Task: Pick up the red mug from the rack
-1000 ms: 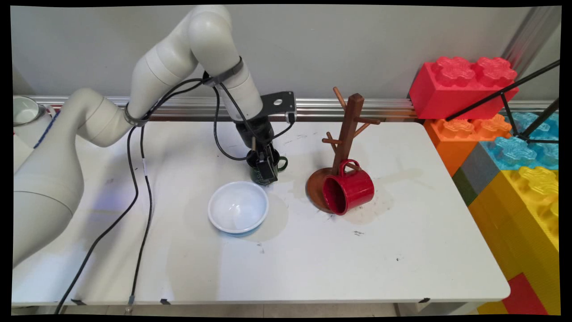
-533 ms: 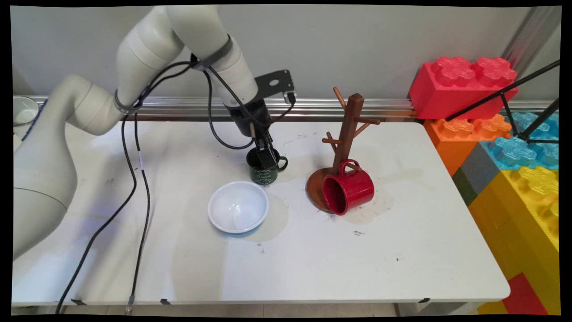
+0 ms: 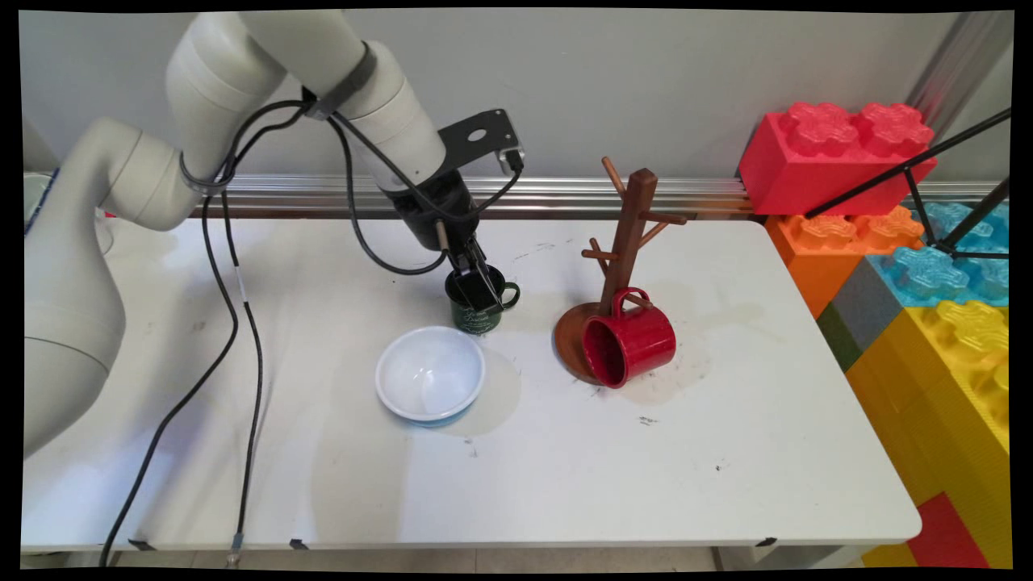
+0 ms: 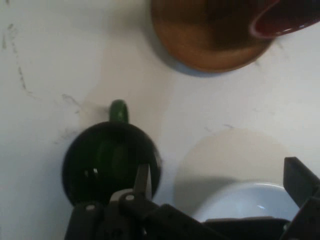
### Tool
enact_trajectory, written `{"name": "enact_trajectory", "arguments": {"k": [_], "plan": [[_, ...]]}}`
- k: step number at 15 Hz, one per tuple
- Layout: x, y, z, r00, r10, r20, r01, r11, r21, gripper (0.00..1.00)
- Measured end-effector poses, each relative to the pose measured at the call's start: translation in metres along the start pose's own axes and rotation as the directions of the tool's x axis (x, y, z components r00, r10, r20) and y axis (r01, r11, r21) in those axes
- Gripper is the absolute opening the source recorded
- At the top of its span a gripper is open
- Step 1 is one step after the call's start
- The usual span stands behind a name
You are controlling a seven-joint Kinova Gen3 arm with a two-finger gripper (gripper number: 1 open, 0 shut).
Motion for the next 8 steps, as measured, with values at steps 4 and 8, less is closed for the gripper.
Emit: {"name": "enact_trajectory", "arguments": {"k": [4,8], "plan": [[-0.007,0.026,-0.01,0.996,-0.057,-0.072,0.056,0.998,-0.021,1.0],[-0.018,0.053,-0.004,0.974,-0.15,-0.169,0.143,0.988,-0.053,1.0]]}}
